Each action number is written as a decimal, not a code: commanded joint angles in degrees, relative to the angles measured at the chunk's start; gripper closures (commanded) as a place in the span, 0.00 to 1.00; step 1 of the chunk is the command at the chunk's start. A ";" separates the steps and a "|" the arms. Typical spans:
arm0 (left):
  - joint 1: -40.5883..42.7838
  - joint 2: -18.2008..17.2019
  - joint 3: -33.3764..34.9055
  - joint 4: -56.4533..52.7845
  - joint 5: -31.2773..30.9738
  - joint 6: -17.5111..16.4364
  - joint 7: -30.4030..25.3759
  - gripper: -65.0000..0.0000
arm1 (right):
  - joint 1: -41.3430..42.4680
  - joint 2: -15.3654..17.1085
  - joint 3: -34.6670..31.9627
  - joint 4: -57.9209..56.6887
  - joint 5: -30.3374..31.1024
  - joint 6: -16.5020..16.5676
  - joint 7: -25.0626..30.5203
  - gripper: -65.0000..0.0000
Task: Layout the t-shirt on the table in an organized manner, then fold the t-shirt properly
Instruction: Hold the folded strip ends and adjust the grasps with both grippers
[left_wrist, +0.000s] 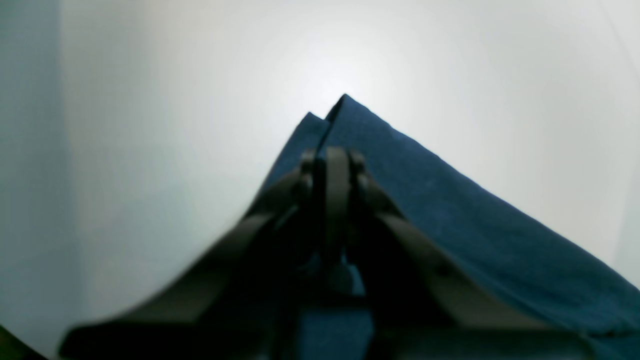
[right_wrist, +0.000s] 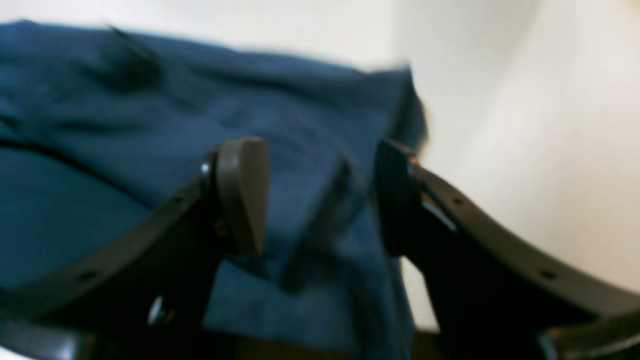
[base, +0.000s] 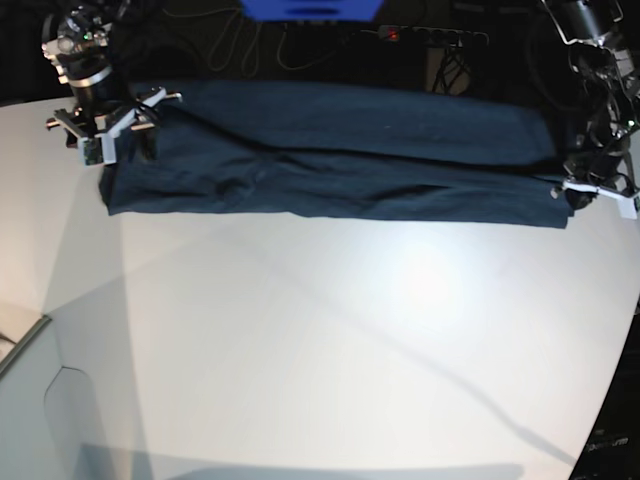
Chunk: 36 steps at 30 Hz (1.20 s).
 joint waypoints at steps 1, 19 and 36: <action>0.18 -0.95 -0.43 0.75 -0.58 -0.30 -1.16 1.00 | -0.17 0.23 -0.45 0.20 0.47 0.84 1.00 0.48; 2.73 -1.12 -0.51 0.84 -0.58 0.23 -0.63 0.52 | 5.37 0.66 -2.83 -15.18 0.30 0.84 1.00 0.48; 2.55 -1.12 -0.43 -3.29 -0.58 -0.03 -0.63 0.51 | 6.95 0.75 -2.92 -16.24 0.30 0.84 1.00 0.48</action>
